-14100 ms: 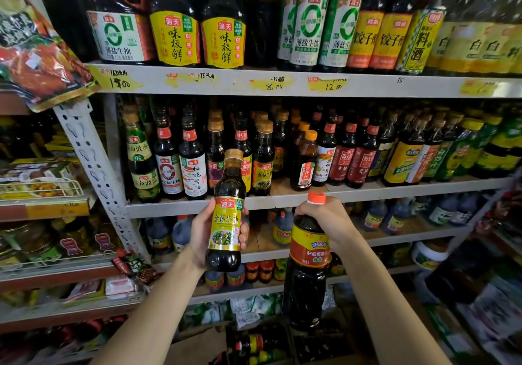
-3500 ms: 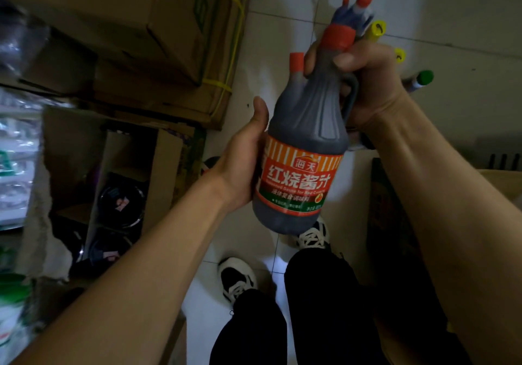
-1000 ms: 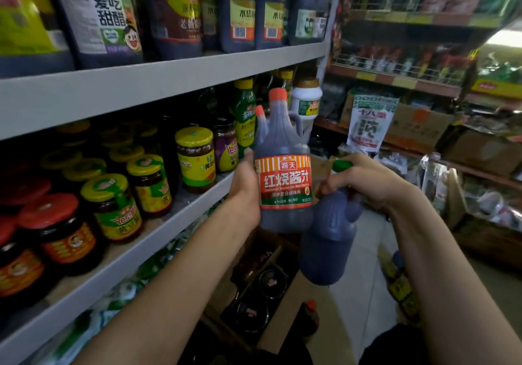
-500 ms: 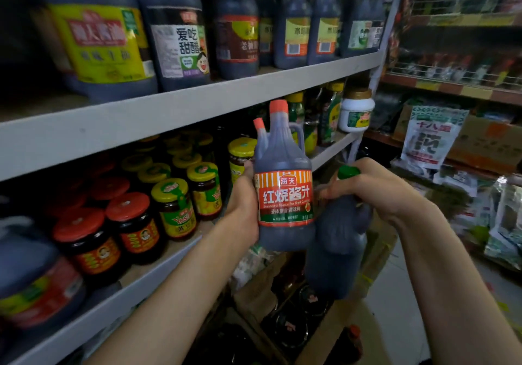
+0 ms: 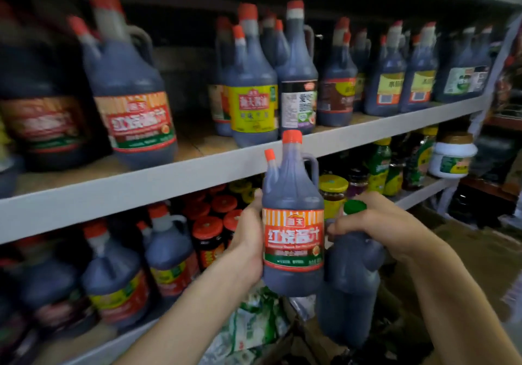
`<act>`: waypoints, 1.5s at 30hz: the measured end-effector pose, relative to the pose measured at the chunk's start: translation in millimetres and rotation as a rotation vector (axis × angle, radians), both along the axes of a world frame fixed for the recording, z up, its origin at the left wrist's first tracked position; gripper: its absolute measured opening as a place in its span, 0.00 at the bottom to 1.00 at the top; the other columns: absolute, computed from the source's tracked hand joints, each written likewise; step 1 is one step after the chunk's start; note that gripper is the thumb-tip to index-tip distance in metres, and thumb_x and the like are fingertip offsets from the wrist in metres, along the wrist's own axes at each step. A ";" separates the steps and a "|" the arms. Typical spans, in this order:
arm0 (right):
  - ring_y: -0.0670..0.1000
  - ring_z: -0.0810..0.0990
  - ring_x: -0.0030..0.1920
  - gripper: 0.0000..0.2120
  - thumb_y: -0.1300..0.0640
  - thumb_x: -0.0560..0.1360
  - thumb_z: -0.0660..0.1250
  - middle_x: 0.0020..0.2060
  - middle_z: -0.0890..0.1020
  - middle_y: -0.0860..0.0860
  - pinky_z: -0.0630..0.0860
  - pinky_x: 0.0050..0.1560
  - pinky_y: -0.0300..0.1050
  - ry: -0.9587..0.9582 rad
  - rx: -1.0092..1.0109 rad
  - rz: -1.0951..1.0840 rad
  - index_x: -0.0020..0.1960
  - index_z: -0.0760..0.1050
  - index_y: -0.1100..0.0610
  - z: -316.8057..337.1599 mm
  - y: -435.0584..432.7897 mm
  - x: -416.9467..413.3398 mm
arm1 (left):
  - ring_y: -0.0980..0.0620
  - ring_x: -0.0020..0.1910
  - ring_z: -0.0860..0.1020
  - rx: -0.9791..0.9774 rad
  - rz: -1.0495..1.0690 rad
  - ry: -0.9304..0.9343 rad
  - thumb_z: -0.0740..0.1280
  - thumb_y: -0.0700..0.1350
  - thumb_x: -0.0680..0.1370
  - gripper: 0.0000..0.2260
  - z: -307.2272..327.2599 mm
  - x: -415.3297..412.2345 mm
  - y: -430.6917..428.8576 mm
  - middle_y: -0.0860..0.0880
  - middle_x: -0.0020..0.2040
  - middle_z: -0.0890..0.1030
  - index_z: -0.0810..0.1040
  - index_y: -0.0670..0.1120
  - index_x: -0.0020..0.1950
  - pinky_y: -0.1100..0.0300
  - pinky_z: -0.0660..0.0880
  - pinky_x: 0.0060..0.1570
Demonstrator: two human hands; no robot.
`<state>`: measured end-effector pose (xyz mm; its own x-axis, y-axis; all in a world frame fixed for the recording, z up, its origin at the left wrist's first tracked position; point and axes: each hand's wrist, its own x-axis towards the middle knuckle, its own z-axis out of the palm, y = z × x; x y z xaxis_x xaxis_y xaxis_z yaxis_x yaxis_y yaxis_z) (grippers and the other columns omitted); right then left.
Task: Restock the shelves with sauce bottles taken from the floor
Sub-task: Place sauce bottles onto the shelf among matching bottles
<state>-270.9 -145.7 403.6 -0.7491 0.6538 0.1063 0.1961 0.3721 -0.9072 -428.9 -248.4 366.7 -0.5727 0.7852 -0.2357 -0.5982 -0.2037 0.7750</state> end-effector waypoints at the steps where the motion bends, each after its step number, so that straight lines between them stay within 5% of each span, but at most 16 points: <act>1: 0.55 0.79 0.38 0.08 0.70 0.66 0.74 0.37 0.82 0.68 0.73 0.43 0.49 0.013 0.010 0.011 0.41 0.78 0.74 2.4 -3.0 -4.8 | 0.43 0.37 0.83 0.000 0.011 -0.002 0.60 0.53 0.81 0.18 8.6 0.2 -9.1 0.40 0.42 0.85 0.84 0.44 0.44 0.51 0.81 0.45; 6: 0.49 0.76 0.36 0.15 0.60 0.59 0.79 0.34 0.78 0.69 0.71 0.38 0.49 -0.022 0.057 0.110 0.37 0.78 0.69 14.8 -30.1 -30.3 | 0.41 0.53 0.80 0.022 0.062 -0.021 0.60 0.52 0.81 0.16 34.3 -6.8 -53.7 0.39 0.55 0.83 0.82 0.43 0.57 0.50 0.74 0.63; 9: 0.46 0.80 0.30 0.25 0.41 0.50 0.78 0.28 0.82 0.54 0.77 0.35 0.49 -0.083 0.091 0.178 0.33 0.82 0.62 25.3 -43.8 -47.7 | 0.47 0.41 0.84 0.017 0.067 0.009 0.59 0.58 0.81 0.19 41.2 -19.7 -79.9 0.43 0.45 0.86 0.82 0.45 0.53 0.57 0.81 0.47; 12: 0.46 0.75 0.27 0.41 0.27 0.41 0.78 0.25 0.79 0.57 0.72 0.31 0.44 -0.061 0.132 0.205 0.31 0.80 0.64 31.6 -54.6 -64.7 | 0.49 0.35 0.84 -0.001 0.085 0.049 0.60 0.61 0.80 0.22 43.8 -33.8 -106.1 0.44 0.40 0.86 0.86 0.47 0.44 0.58 0.81 0.40; 15: 0.49 0.75 0.31 0.25 0.46 0.53 0.80 0.30 0.78 0.67 0.69 0.30 0.47 -0.003 0.097 0.264 0.32 0.78 0.68 47.1 -80.8 -78.3 | 0.48 0.35 0.84 0.014 0.140 0.065 0.60 0.61 0.80 0.25 47.1 -46.7 -125.9 0.44 0.39 0.86 0.87 0.47 0.35 0.57 0.81 0.39; 20: 0.51 0.77 0.33 0.10 0.66 0.64 0.76 0.35 0.80 0.69 0.70 0.32 0.42 0.047 0.105 0.343 0.35 0.78 0.72 56.4 -102.3 -94.2 | 0.45 0.39 0.85 0.031 0.216 0.104 0.61 0.61 0.79 0.23 56.2 -58.9 -148.9 0.41 0.45 0.86 0.87 0.45 0.44 0.53 0.82 0.42; 25: 0.51 0.76 0.34 0.10 0.69 0.65 0.74 0.31 0.78 0.68 0.69 0.39 0.49 0.106 0.049 0.333 0.36 0.75 0.74 52.8 -105.6 -100.6 | 0.44 0.39 0.85 0.030 0.226 0.133 0.61 0.61 0.80 0.24 55.6 -62.7 -157.4 0.40 0.44 0.86 0.87 0.44 0.44 0.53 0.82 0.39; 28: 0.50 0.76 0.33 0.09 0.70 0.64 0.73 0.29 0.79 0.59 0.70 0.35 0.44 0.117 0.031 0.320 0.34 0.74 0.73 50.3 -105.7 -101.3 | 0.43 0.39 0.85 0.012 0.236 0.141 0.61 0.61 0.79 0.23 55.3 -62.3 -157.7 0.40 0.45 0.86 0.86 0.43 0.48 0.52 0.82 0.39; 35: 0.45 0.77 0.30 0.10 0.72 0.64 0.73 0.27 0.79 0.52 0.71 0.30 0.35 0.161 0.005 0.326 0.29 0.78 0.60 51.4 -109.0 -98.9 | 0.44 0.36 0.85 0.039 0.239 0.163 0.61 0.60 0.79 0.24 54.3 -61.7 -152.4 0.41 0.41 0.86 0.87 0.46 0.36 0.54 0.81 0.35; 45: 0.46 0.80 0.31 0.05 0.72 0.66 0.71 0.29 0.80 0.57 0.73 0.31 0.34 0.210 -0.112 0.319 0.36 0.77 0.74 59.4 -117.3 -89.7 | 0.48 0.30 0.84 0.079 0.257 0.210 0.59 0.56 0.81 0.28 64.1 -65.3 -158.1 0.44 0.33 0.85 0.85 0.45 0.28 0.59 0.79 0.27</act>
